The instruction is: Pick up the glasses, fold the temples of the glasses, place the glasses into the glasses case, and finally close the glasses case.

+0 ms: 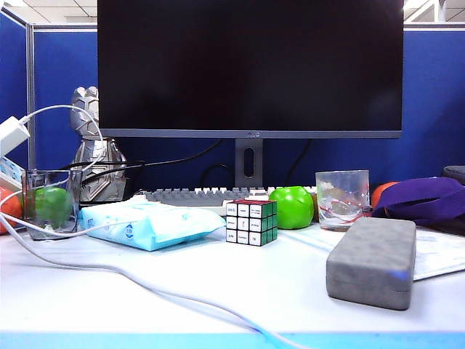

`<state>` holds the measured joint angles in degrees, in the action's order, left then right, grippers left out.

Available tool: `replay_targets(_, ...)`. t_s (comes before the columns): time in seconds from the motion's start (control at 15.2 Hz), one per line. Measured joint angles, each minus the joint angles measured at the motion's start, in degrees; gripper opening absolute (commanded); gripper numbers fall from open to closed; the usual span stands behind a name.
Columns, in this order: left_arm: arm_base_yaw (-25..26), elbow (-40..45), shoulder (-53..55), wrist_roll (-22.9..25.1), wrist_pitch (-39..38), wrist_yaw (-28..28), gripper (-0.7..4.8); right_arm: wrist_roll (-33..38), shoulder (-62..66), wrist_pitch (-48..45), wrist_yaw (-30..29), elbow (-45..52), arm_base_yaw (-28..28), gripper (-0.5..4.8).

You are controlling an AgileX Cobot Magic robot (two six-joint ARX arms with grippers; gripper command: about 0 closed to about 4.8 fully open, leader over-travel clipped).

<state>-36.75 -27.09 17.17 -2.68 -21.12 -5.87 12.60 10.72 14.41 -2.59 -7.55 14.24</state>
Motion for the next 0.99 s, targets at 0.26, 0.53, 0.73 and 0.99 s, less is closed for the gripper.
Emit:
replay_targets(0.26,0.00,14.47,0.04,-0.85,12.79,3.96,-0.06,0.00,0.00,0.00,0.00,0.00,0.00,-0.04)
replay_targets(0.53,0.11,22.05,-1.27,-0.96,21.86,12.66,-0.06,0.00,0.00,0.00,0.00,0.00,0.00,-0.04)
replay_targets(0.73,2.54,24.96,-5.38,-0.85,23.12,13.44,-0.06,0.00,-0.07,0.02,-0.02,0.00,0.00,-0.04)
replay_targets(0.99,12.81,26.60,-11.47,-0.81,20.76,12.46,-0.06,0.00,-0.31,0.02,-0.02,0.00,0.02,-0.03)
